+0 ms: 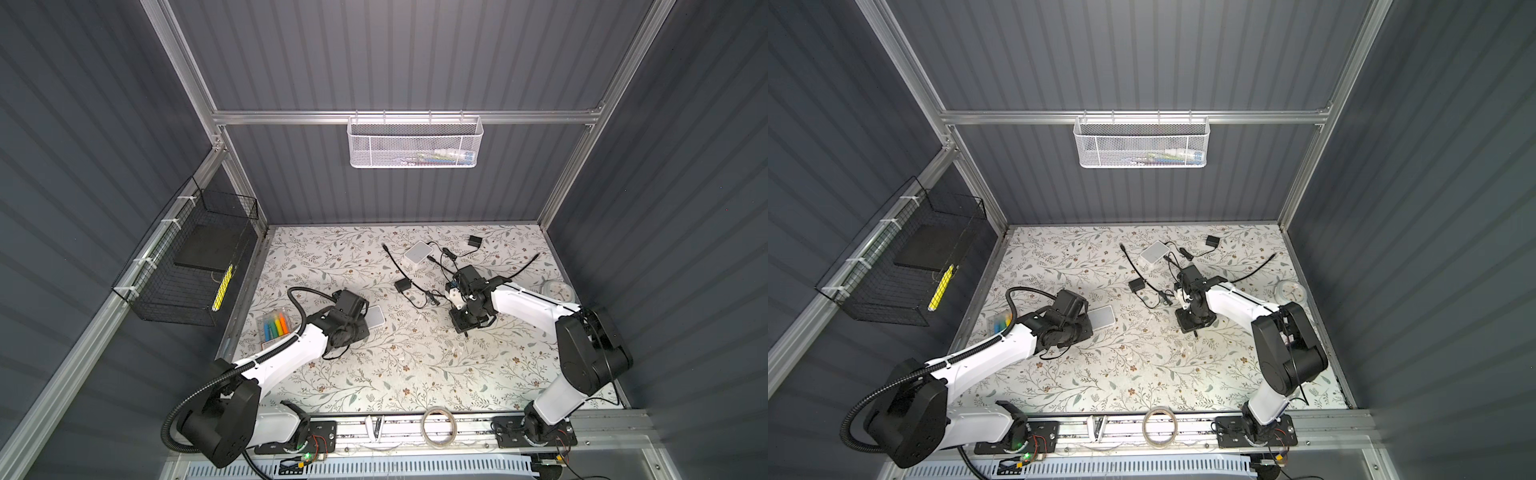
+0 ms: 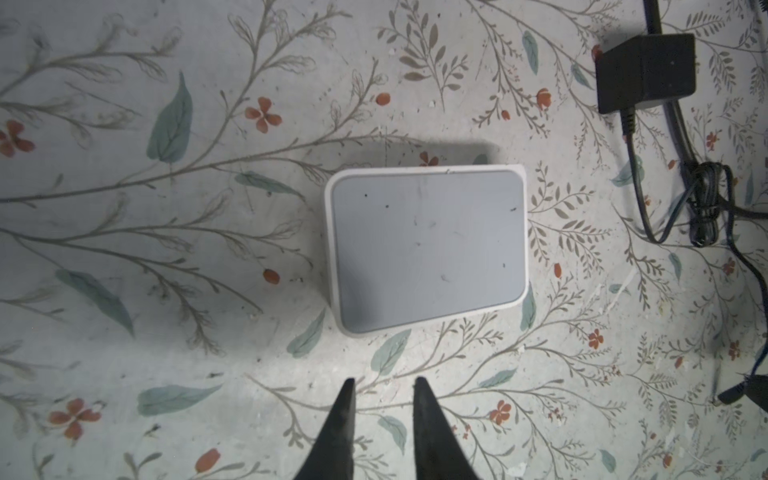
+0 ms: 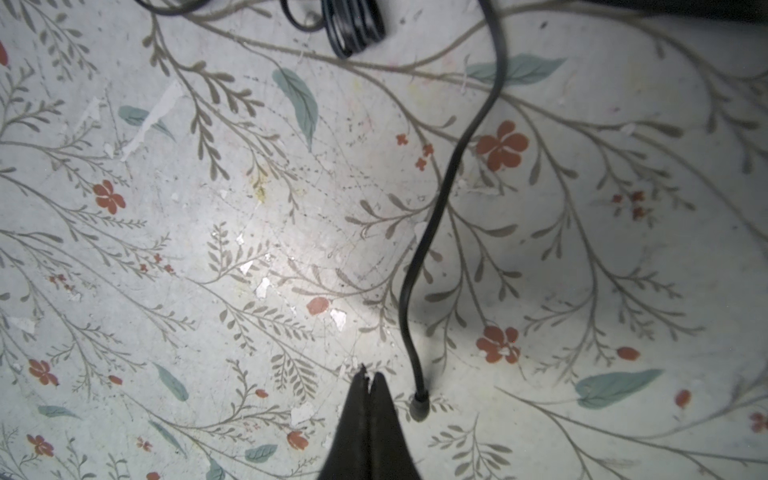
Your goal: Insert the plug into the switch port
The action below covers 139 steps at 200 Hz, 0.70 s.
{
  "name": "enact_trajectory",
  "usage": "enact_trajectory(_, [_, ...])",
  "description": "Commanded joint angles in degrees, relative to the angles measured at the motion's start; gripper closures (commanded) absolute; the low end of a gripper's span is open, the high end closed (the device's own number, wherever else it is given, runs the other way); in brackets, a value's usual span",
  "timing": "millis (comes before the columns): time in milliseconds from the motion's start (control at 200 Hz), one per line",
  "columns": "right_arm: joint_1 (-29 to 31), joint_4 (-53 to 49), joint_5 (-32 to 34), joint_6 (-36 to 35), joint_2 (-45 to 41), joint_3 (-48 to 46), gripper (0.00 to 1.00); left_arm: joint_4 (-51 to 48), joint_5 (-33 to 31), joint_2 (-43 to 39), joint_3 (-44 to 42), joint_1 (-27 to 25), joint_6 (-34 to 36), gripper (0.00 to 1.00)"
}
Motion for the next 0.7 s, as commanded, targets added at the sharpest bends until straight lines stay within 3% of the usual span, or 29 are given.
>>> enact_trajectory(0, [-0.15, -0.84, -0.7, -0.33, 1.08, 1.36, 1.0, 0.35, 0.79, 2.64, -1.72, -0.34, -2.17, 0.74])
enact_trajectory(315, [-0.13, -0.45, -0.79, -0.21, 1.04, 0.74, 1.0, 4.51, 3.46, 7.15, -2.62, 0.47, -1.96, 0.74])
enact_trajectory(690, [-0.16, 0.26, -1.41, 0.59, -0.2, -0.88, 1.0, 7.9, 5.38, 12.09, -0.44, 8.96, 6.99, 0.74])
